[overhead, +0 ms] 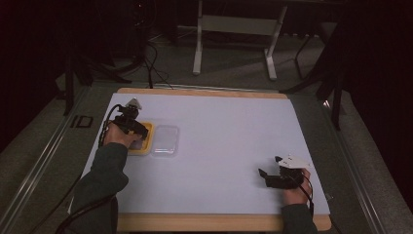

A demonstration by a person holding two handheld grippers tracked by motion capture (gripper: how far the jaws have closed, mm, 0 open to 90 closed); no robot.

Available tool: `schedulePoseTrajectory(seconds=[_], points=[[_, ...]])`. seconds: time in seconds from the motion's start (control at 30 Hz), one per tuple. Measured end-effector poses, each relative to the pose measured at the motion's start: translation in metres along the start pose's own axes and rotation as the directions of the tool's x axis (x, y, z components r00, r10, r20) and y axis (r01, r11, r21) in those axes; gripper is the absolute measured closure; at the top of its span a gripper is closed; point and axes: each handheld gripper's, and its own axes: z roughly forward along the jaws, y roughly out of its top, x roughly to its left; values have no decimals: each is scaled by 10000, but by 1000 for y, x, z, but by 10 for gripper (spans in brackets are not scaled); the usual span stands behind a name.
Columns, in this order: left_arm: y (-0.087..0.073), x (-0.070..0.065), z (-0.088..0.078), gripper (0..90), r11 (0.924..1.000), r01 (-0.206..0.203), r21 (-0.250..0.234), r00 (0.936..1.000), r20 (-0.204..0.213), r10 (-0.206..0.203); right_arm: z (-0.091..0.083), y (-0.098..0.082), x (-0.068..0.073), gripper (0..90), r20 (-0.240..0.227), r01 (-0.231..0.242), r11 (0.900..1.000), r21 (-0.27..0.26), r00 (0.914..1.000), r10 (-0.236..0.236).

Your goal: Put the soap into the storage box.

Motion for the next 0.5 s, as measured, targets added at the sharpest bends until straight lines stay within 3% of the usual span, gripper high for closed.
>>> schedulePoseTrajectory(seconds=[0.17,0.33,0.4,0.5], points=[[-8,0,-10,278,9982,-147,-573,9998,92,153,0,0,0,153,5,1,10000,10,10000,-1],[-19,-5,-17,287,9909,-382,-1289,9991,112,400,0,0,0,153,15,7,10000,6,10000,-7],[-27,-10,-19,298,9828,-546,-1767,9982,142,580,0,0,0,153,20,2,10000,9,10000,-2],[-45,-20,-18,309,9627,-764,-2597,9954,358,887,0,0,0,153,-2,-33,10000,15,10000,33]])
